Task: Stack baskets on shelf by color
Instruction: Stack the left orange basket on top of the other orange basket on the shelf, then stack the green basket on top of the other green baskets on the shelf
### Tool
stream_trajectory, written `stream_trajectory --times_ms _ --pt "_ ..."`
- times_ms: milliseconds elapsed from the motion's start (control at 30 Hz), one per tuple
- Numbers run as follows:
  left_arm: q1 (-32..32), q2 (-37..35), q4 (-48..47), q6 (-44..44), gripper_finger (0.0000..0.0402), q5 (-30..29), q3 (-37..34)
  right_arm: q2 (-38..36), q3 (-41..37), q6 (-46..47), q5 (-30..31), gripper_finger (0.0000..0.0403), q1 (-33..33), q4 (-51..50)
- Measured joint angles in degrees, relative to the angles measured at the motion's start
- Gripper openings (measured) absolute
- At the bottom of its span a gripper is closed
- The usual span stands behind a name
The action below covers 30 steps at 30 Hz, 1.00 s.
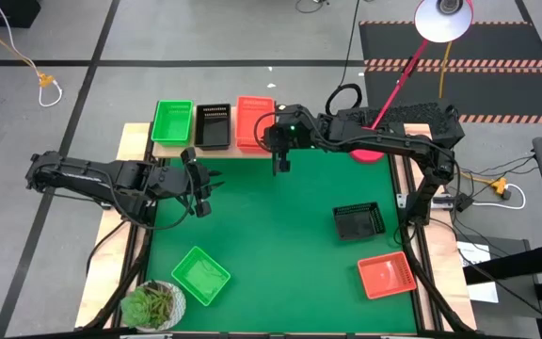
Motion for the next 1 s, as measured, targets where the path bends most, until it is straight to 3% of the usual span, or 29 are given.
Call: stream_trajectory --times_ms 433,800,1000 --pt "0.0 0.0 0.3 0.0 0.0122 0.0 0.0 2.1 -0.1 -0.4 -0.1 0.0031 -0.7 0.5" --pt "0.0 0.0 0.9 0.3 0.0122 0.0 0.0 2.4 0.0 0.8 -0.4 0.012 -0.7 2.6" --pt "0.0 0.0 1.2 0.4 0.0122 0.0 0.0 0.7 0.0 1.6 -0.4 0.0148 0.6 2.6"
